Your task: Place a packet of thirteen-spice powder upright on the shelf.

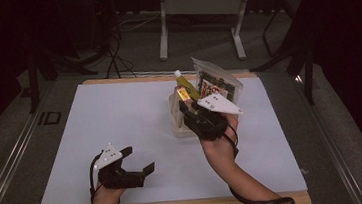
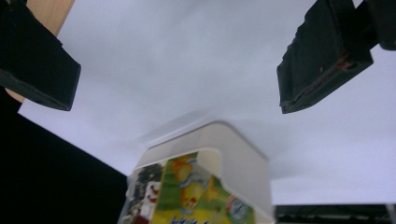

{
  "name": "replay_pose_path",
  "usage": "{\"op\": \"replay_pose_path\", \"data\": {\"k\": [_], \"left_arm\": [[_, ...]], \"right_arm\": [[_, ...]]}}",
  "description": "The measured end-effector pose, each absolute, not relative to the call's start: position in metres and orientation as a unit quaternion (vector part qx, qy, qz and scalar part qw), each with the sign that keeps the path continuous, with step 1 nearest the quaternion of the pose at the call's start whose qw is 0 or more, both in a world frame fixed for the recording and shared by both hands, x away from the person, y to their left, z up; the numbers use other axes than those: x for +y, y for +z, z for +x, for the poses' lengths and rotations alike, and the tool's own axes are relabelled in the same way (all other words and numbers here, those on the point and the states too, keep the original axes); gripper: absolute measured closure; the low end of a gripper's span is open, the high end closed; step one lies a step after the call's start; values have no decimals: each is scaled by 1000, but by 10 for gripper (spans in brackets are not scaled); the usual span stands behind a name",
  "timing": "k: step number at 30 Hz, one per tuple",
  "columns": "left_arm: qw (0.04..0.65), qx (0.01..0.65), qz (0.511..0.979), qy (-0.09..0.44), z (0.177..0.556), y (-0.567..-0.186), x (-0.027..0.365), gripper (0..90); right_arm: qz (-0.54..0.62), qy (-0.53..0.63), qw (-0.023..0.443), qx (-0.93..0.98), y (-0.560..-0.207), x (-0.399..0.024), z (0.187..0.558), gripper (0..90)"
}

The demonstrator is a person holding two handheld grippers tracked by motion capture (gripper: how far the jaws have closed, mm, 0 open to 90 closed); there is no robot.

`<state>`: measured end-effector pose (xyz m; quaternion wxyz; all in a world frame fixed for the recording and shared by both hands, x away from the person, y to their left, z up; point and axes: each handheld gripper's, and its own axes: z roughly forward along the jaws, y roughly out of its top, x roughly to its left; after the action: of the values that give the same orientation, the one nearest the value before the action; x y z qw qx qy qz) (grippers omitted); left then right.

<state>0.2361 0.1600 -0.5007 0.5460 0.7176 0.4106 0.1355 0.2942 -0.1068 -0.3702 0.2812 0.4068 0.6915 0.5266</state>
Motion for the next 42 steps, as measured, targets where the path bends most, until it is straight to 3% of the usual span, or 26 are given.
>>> {"op": "replay_pose_path", "data": {"k": [15,26,42], "left_arm": [[542,409,717,161,234,-504,160,0],[536,400,723,171,233,-504,158,0],[536,397,726,166,234,-507,157,0]], "right_arm": [[439,484,328,683,-403,-83,331,678],[472,470,310,678,-425,-74,352,678],[497,441,325,672,-455,-59,369,678]]}}
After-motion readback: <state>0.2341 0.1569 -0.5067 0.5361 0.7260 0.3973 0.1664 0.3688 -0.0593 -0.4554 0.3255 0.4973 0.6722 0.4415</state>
